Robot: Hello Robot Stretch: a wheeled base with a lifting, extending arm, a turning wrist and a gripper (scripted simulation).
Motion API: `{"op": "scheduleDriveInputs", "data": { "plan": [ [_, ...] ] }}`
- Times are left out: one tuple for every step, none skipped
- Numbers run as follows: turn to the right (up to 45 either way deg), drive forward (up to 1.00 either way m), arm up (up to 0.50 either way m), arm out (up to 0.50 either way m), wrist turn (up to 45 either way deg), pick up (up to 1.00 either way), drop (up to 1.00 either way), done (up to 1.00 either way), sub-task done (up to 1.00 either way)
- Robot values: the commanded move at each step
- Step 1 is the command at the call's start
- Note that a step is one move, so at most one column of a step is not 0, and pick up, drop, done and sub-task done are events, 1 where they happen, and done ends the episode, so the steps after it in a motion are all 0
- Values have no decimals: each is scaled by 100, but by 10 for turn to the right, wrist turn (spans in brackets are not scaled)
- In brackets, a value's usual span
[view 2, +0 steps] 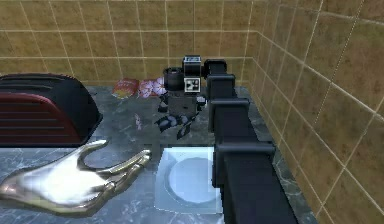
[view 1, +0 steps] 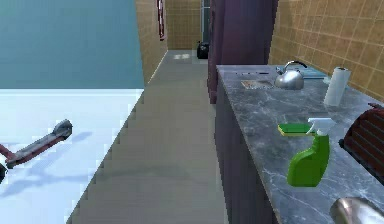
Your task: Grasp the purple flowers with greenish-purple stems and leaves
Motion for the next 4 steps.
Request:
{"op": "scheduleDriveInputs", "data": {
  "plan": [
    [0, 0, -10, 0, 0, 0, 0, 0, 0],
    [0, 0, 0, 0, 0, 100, 0, 0, 0],
    [0, 0, 10, 0, 0, 0, 0, 0, 0],
    [0, 0, 0, 0, 0, 0, 0, 100, 0]
  ]
}}
